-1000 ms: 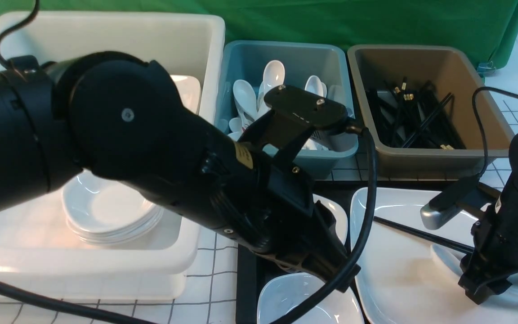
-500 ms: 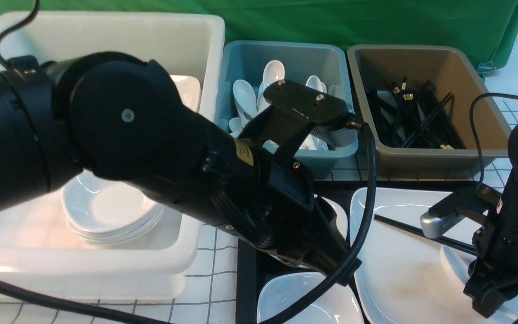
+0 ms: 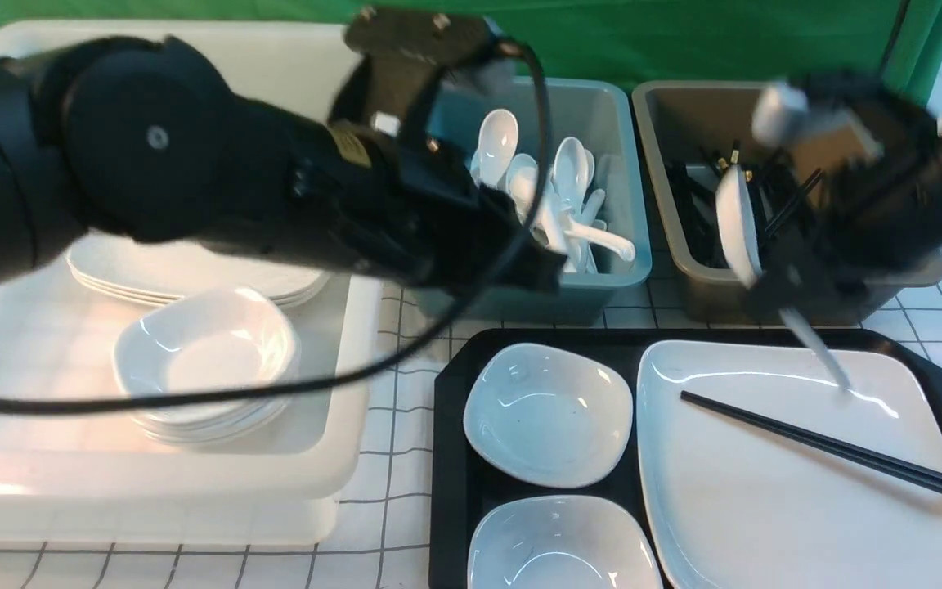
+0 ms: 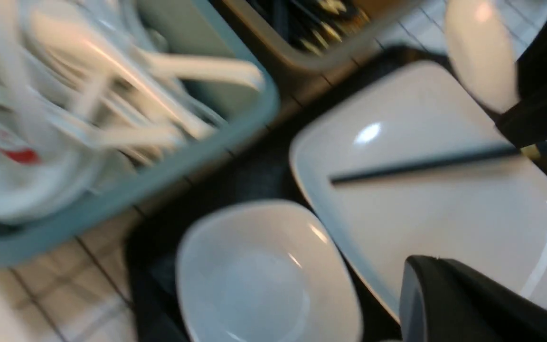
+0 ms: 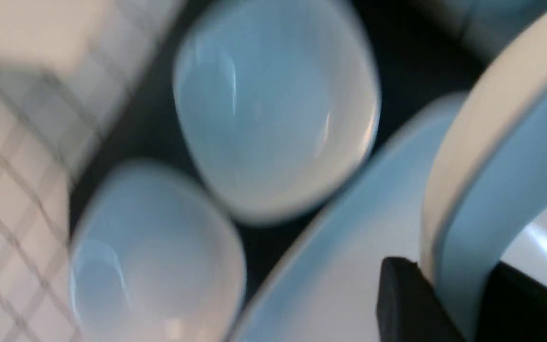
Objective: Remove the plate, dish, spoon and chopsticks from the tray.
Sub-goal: Use the right arm to put the soup spoon into the small storage box in the middle
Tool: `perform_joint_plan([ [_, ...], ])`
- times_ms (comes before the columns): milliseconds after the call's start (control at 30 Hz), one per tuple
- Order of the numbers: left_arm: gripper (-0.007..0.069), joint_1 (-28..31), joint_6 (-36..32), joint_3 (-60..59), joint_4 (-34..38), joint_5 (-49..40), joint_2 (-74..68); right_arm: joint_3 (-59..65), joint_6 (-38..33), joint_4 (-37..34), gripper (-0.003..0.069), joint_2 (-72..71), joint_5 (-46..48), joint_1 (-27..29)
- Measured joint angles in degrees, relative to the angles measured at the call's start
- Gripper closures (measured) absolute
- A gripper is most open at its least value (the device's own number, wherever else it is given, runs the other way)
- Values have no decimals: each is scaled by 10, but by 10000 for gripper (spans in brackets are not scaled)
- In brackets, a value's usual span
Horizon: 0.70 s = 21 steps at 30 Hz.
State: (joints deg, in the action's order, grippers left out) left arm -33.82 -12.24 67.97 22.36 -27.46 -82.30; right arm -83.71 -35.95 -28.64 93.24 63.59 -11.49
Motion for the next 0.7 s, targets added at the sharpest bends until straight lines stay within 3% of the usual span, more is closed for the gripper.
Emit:
perform_joint_plan([
  [167, 628, 23, -9, 23, -1, 32, 0, -129, 3, -62, 490, 86, -28, -7],
  [467, 628, 25, -9, 31, 2, 11, 0, -296, 73, -67, 480, 258, -138, -51],
  [533, 628, 25, -9, 31, 2, -1, 0, -318, 83, -68, 433, 285, -147, -57],
  [600, 628, 25, -9, 31, 2, -14, 0, -334, 89, -68, 323, 309, -151, -64],
  [700, 628, 25, -9, 31, 2, -29, 0, -339, 90, -68, 237, 314, -141, -66],
])
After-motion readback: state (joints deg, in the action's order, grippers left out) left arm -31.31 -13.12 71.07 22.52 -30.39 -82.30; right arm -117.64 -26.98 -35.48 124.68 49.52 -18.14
